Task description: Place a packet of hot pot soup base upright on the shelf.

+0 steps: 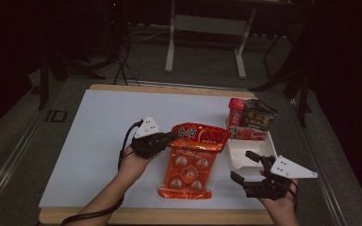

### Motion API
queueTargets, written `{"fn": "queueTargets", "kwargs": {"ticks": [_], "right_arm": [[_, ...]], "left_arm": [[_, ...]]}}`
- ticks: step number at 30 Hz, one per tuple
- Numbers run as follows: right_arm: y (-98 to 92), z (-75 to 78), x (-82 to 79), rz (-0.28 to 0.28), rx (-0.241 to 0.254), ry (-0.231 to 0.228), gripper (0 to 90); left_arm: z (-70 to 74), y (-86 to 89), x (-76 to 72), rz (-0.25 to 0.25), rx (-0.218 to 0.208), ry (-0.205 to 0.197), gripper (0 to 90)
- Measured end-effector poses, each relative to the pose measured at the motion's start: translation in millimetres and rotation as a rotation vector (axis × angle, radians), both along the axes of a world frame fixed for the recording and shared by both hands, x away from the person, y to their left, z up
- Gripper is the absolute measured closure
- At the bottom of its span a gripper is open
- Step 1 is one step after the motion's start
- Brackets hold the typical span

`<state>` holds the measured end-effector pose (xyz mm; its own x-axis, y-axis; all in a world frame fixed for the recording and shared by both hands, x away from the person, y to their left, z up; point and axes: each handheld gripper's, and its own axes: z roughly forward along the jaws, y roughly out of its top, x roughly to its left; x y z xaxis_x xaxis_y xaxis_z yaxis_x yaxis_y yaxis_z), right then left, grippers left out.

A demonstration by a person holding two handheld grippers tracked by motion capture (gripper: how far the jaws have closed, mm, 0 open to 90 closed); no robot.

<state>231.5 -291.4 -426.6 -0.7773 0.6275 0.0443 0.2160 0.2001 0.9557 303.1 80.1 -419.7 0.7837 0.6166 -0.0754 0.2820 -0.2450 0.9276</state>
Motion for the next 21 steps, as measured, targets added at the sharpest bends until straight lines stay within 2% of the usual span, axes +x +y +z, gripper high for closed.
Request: {"fn": "queueTargets", "kwargs": {"ticks": [6, 8, 9, 11, 13, 14, 18, 21], "right_arm": [[0.1, -0.9, 0.5, 0.02, 0.012, 0.011, 12.3], [0.5, -0.9, 1.3, 0.023, 0.019, 0.014, 13.4], [0.5, -0.9, 1.3, 0.023, 0.019, 0.014, 13.4], [2.2, -1.9, 5.0, 0.023, 0.013, 0.018, 14.4], [2.6, -2.7, 7.4, 0.019, 0.012, 0.022, 14.4], [3.5, -4.0, 14.0, 0.013, 0.013, 0.04, 14.4], [3.9, -4.5, 27.0, 0.006, 0.009, 0.041, 14.4], [4.7, -4.4, 37.2, 0.021, 0.024, 0.054, 14.5]], "left_arm": [[5.9, -2.7, -14.0, -0.048, -0.023, -0.045, 90.0], [6.5, -3.0, -19.9, -0.075, -0.035, -0.077, 90.0], [6.5, -3.0, -19.9, -0.075, -0.035, -0.077, 90.0], [7.7, -2.6, -23.7, -0.111, -0.041, -0.101, 90.0], [7.7, -2.6, -23.7, -0.111, -0.041, -0.101, 90.0], [7.4, -1.4, -25.1, -0.125, -0.051, -0.105, 90.0], [6.1, 0.8, -27.5, -0.129, -0.061, -0.112, 90.0], [6.7, -0.2, -30.0, -0.142, -0.092, -0.107, 90.0]]}}
